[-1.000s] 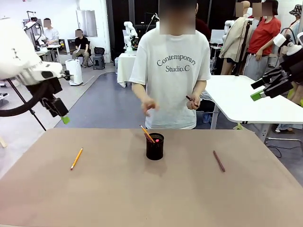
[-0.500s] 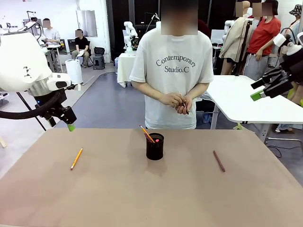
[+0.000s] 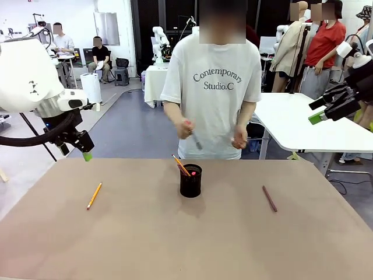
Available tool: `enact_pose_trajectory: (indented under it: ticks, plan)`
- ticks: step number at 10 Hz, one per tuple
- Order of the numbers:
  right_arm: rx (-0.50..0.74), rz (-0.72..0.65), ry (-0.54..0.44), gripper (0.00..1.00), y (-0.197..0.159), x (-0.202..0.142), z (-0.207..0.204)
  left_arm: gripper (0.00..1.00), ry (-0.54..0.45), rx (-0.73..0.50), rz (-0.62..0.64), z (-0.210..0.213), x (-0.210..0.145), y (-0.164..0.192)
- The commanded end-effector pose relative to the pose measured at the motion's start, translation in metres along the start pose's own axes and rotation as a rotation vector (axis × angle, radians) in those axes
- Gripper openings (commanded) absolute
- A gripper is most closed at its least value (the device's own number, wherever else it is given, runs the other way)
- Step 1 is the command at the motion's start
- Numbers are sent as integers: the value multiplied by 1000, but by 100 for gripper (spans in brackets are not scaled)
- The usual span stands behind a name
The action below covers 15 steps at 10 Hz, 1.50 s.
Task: Place the pens into the pen holder.
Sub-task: Pick up a writing instrument from the table and place it into the Pen holder.
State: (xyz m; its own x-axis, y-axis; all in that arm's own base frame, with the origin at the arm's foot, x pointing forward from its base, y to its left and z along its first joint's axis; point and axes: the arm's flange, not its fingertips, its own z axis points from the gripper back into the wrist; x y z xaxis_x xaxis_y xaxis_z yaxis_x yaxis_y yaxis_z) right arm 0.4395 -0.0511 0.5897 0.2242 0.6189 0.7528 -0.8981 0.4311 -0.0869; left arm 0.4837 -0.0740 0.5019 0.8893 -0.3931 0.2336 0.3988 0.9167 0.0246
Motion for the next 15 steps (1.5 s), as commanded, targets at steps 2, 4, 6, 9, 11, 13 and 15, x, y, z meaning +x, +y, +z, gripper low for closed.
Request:
enact_pose_trajectory:
  ticks: [2,4,6,9,11,13,15]
  plan:
    - [0,6,-18,100,0,2,0,100,81,5,75,-35,16,-10]
    - [0,6,-18,100,0,2,0,100,79,12,89,-68,26,-5]
    - [0,6,-18,100,0,2,0,100,149,23,152,-104,29,2]
    - [0,6,-18,100,0,2,0,100,123,119,199,-146,45,13]
    - [0,6,-18,100,0,2,0,100,152,159,244,-166,60,19]
    - [0,6,-18,100,0,2,0,100,178,139,261,-178,68,29]
    - [0,6,-18,100,0,2,0,100,155,127,237,-179,59,27]
